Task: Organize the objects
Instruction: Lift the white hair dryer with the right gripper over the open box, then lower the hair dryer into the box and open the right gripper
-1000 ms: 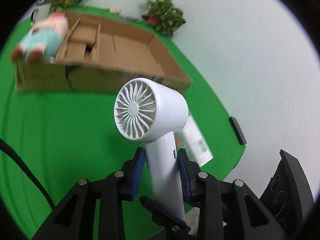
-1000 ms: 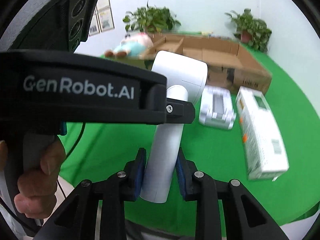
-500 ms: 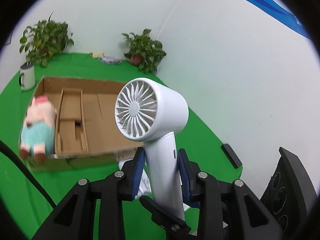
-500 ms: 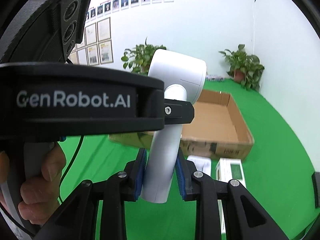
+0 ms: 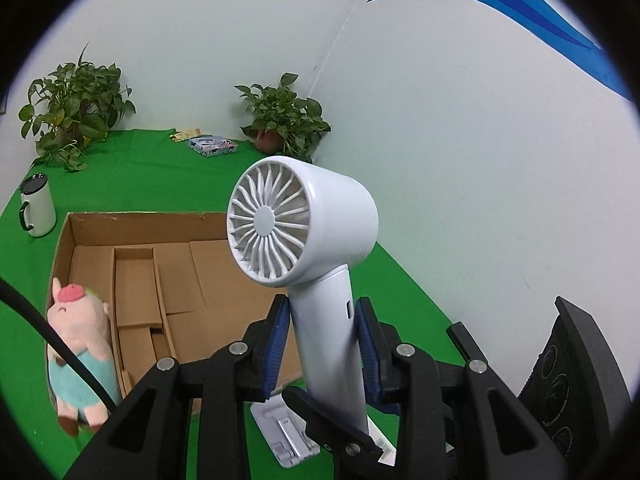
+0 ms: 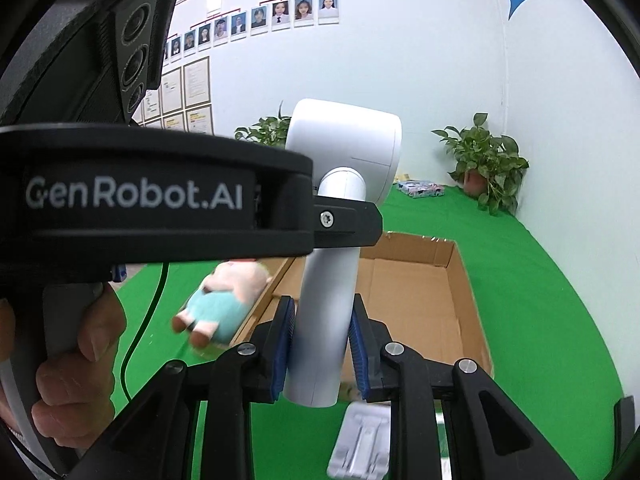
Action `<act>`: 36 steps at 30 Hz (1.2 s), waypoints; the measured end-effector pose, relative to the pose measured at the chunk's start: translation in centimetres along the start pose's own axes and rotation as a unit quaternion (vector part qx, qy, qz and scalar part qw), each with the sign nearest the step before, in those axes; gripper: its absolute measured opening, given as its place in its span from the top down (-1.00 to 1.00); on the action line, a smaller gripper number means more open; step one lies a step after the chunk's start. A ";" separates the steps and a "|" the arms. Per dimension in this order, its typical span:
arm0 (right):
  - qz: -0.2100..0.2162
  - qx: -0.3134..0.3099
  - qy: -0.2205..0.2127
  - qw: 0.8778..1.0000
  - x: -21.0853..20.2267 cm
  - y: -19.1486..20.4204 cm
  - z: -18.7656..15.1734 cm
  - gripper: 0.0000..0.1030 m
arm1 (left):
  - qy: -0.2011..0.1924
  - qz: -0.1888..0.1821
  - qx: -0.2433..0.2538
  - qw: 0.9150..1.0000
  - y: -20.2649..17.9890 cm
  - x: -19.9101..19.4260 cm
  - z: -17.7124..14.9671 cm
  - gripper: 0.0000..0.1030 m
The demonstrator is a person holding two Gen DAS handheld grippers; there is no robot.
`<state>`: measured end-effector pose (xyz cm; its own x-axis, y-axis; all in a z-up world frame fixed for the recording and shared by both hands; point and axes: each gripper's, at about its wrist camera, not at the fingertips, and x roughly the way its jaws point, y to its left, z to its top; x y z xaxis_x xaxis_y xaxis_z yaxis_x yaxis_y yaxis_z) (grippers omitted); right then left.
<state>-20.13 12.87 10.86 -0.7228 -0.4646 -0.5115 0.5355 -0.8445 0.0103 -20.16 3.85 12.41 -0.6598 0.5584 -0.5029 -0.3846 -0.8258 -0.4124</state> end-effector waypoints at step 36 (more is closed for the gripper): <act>0.068 0.101 0.221 0.968 26.3 -7.1 -8.4 0.54 | 0.167 0.051 -0.116 0.978 13.4 17.4 -6.9 0.37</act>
<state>-39.27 8.87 -9.93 -0.3702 -0.4538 -0.8106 0.4848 -0.8387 0.2481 -32.32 3.06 -7.14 -0.4251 0.5011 -0.7538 -0.1466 -0.8599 -0.4889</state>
